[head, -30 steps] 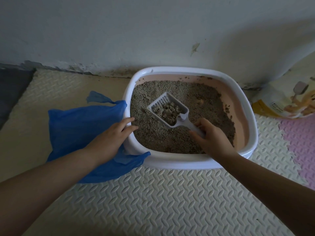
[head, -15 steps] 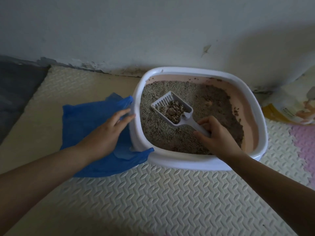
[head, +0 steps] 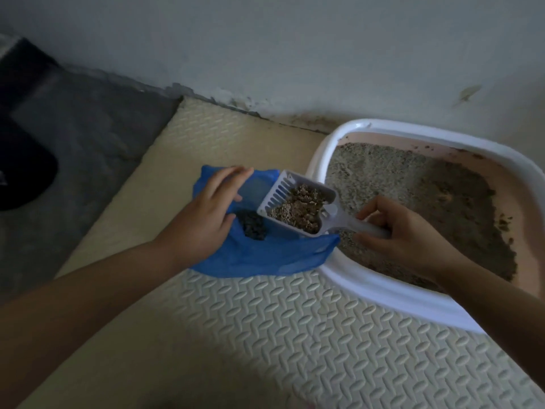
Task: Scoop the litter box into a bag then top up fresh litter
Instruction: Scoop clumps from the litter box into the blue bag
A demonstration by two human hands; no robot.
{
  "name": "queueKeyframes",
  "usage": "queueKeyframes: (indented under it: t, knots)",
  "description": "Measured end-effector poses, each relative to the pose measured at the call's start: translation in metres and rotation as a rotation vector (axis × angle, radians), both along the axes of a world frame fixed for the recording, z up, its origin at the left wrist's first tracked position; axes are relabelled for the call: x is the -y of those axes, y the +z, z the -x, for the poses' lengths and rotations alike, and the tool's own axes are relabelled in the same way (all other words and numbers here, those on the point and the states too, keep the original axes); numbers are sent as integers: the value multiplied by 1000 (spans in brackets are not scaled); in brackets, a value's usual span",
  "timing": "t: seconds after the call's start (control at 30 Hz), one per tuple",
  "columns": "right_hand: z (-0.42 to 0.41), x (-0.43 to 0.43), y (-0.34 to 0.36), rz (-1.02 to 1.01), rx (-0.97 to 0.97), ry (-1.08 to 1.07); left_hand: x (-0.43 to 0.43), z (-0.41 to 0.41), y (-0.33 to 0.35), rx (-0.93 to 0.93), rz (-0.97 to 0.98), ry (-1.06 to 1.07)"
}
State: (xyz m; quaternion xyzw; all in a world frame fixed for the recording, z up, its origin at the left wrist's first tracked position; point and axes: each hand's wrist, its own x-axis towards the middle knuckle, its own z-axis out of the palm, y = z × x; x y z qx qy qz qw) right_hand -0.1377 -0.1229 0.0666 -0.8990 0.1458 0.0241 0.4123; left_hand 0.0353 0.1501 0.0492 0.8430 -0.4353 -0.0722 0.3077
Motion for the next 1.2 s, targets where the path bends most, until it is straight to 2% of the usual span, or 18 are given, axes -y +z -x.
queueKeyframes:
  t: [0.33,0.47,0.7,0.87,1.03,1.2]
  knots:
    - [-37,-16,-2,83,-77,167,-15,-15,-12,-74,-2,60]
    - [-37,-8,1,35,-46,197,-13,-19,-5,-98,-53,110]
    - [-27,-7,-8,-14,-85,210,-4,-26,-7,-9,-141,-25]
    - [-33,-11,-10,47,-102,183,-4,-25,-12,15,-126,-20]
    - [-49,-14,-7,91,-107,179,-8,-26,-16,202,-169,-68]
    - [-66,-18,-1,135,-67,167,-10,-32,-18,215,-194,-34]
